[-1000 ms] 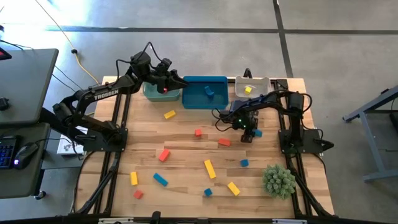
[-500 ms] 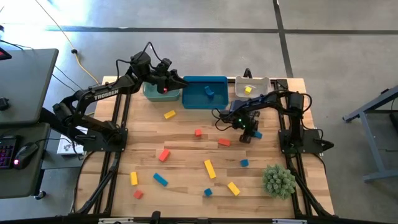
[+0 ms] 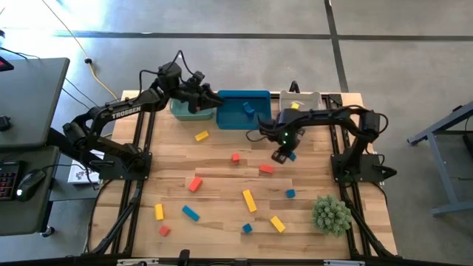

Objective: Sort & place blocks by color
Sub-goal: Put the blue block into the blue bin

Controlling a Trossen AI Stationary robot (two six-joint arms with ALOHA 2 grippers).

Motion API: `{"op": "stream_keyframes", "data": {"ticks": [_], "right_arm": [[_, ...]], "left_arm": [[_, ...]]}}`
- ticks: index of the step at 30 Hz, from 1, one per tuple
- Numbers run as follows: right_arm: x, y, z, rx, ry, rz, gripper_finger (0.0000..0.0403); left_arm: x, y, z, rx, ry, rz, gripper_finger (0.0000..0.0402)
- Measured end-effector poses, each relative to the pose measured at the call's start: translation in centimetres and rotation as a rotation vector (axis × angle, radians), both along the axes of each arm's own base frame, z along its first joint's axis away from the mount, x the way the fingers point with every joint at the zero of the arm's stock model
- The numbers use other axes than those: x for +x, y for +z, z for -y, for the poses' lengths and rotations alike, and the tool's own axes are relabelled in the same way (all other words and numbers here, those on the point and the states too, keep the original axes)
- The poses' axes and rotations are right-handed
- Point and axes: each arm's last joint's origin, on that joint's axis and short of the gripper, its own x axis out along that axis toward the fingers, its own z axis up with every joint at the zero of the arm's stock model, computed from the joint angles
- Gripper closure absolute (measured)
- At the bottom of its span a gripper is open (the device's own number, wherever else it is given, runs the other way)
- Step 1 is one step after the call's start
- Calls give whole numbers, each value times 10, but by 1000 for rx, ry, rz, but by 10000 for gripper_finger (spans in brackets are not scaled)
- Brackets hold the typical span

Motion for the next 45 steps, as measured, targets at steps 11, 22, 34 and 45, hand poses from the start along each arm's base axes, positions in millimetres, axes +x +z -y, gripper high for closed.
{"op": "stream_keyframes", "data": {"ticks": [11,22,34,45], "right_arm": [[48,70,23,-150,52,460,296],[61,125,80,-381,75,819,296],[67,120,116,-575,122,972,296],[58,43,123,-489,195,771,296]], "left_arm": [[-1,-9,0,24,50,-75,200],[-9,-10,-10,5,189,-100,200],[-14,-14,-15,-61,253,-133,200],[-15,-24,-14,-115,354,-235,200]]}}
